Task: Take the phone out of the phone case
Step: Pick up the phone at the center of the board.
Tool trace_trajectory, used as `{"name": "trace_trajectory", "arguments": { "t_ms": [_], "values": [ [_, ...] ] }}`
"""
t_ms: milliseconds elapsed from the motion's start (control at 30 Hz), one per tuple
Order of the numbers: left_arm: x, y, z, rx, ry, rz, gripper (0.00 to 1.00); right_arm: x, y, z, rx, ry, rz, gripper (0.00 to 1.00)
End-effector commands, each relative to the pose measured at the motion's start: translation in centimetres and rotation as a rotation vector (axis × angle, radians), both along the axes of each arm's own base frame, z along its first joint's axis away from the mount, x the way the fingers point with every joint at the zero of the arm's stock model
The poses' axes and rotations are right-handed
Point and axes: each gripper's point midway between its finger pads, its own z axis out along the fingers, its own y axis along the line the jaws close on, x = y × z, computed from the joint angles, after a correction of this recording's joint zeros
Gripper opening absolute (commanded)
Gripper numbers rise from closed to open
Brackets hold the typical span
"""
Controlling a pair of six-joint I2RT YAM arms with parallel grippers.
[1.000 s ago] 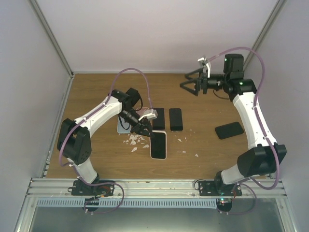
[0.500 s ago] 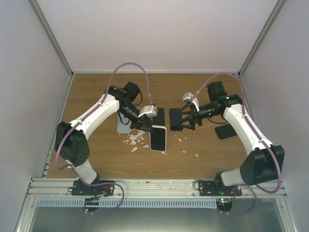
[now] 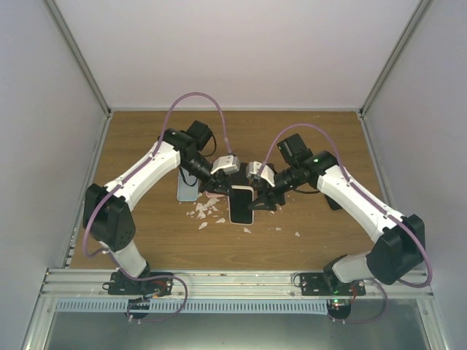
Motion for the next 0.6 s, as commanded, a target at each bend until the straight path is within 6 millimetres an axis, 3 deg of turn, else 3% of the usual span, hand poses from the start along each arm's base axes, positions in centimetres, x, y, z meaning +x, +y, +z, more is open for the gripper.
{"name": "trace_trajectory", "arguments": {
  "t_ms": [0, 500, 567],
  "values": [
    [-0.2, -1.0, 3.1, -0.094, -0.069, -0.006, 0.00, 0.6, 1.1, 0.0, -0.025, -0.075, -0.008, 0.69],
    [0.5, -1.6, 2.8, -0.099, -0.119, 0.020, 0.00, 0.8, 2.1, -0.7, -0.046, -0.027, -0.004, 0.15],
    [0.9, -1.7, 2.8, -0.099, -0.125, 0.033, 0.06, 0.6, 2.2, -0.3, -0.036, -0.017, 0.002, 0.09]
  ]
}}
